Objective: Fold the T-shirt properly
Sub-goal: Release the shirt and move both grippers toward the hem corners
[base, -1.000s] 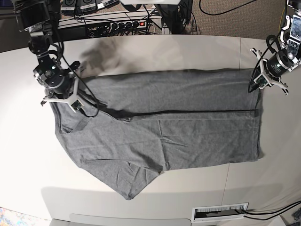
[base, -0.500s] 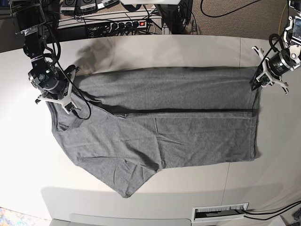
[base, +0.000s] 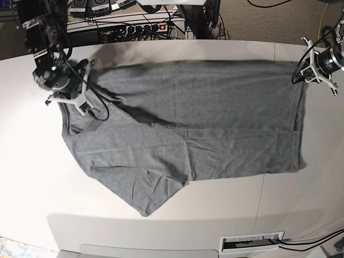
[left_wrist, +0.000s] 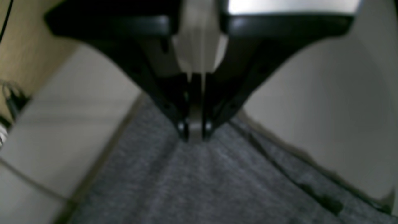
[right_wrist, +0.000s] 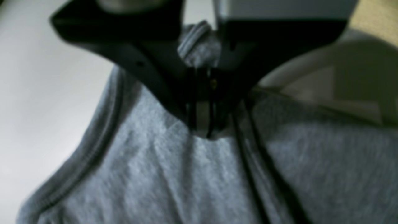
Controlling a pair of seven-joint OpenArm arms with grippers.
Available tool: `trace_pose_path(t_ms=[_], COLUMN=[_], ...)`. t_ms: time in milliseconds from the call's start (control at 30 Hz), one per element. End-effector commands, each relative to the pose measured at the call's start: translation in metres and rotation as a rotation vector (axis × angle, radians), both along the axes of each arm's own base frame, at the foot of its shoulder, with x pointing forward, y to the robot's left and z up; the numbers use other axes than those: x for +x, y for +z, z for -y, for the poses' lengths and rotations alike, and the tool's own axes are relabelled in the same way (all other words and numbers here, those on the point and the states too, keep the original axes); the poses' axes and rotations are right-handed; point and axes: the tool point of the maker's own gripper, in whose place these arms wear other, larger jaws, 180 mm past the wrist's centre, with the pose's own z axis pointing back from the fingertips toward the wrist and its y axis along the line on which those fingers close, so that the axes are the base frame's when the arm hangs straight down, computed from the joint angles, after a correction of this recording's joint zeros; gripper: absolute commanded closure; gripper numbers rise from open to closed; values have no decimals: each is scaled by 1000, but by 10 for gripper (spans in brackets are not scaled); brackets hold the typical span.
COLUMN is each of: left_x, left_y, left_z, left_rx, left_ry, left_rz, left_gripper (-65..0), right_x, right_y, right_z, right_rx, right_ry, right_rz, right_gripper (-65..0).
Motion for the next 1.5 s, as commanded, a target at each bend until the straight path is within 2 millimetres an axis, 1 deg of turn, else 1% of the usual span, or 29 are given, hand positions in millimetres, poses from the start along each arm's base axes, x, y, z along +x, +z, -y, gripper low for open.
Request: trace_pose_path(t_ms=[0,67,167,333,400,467,533,633,733,867,967,1033,1133,1233,1367,1467], left_x=[-16,-23,-36,-56,-59,-57,-54,-49,-43,-28,-13,1,25,45,73,94], left_y=[-10,-10,-11,-13,-13,-11,-8,-2,5,18,29,41,66,92,123,140], left_z=[-20,-21,-21,-22,-24,-25,-23,-20,-20,-10,-8,-10,-10,-8,-4,-6], left_rx=[121,143,163,176,185,191,192,219,255,254,283,314,322,253,126,49], left_ry=[-26,-41,-61,-89,-92,-98,-115,-142,-143,-154,-142,-119,-86,-20,65,112], left_rz=[-81,-101,-134,-181,-185,-181,-172,-168,-165,-103,-45,10,103,169,251,324], left_gripper=[0,0,0,0,0,0,0,0,0,0,0,0,0,0,0,0], right_x=[-37,-50,-68,-92,-98,-101,-99,-92,-84,-69,-54,-41,-17,5,34,52], right_y=[-15,-18,-23,-30,-31,-30,-26,-19,-13,-2,9,21,45,71,98,113], right_z=[-5,-8,-5,-1,-1,-1,-3,-11,-14,-18,-13,-9,-4,1,14,14], right_rx=[7,11,-14,-32,-34,-42,-46,-38,-47,-34,-34,-27,-10,-2,-16,-10], right_ry=[22,32,39,37,38,41,52,75,97,110,90,74,52,36,3,1], right_rz=[-144,-168,-208,-273,-287,-295,-286,-250,-208,-131,-70,-7,115,233,347,411], right_gripper=[0,0,0,0,0,0,0,0,0,0,0,0,0,0,0,0])
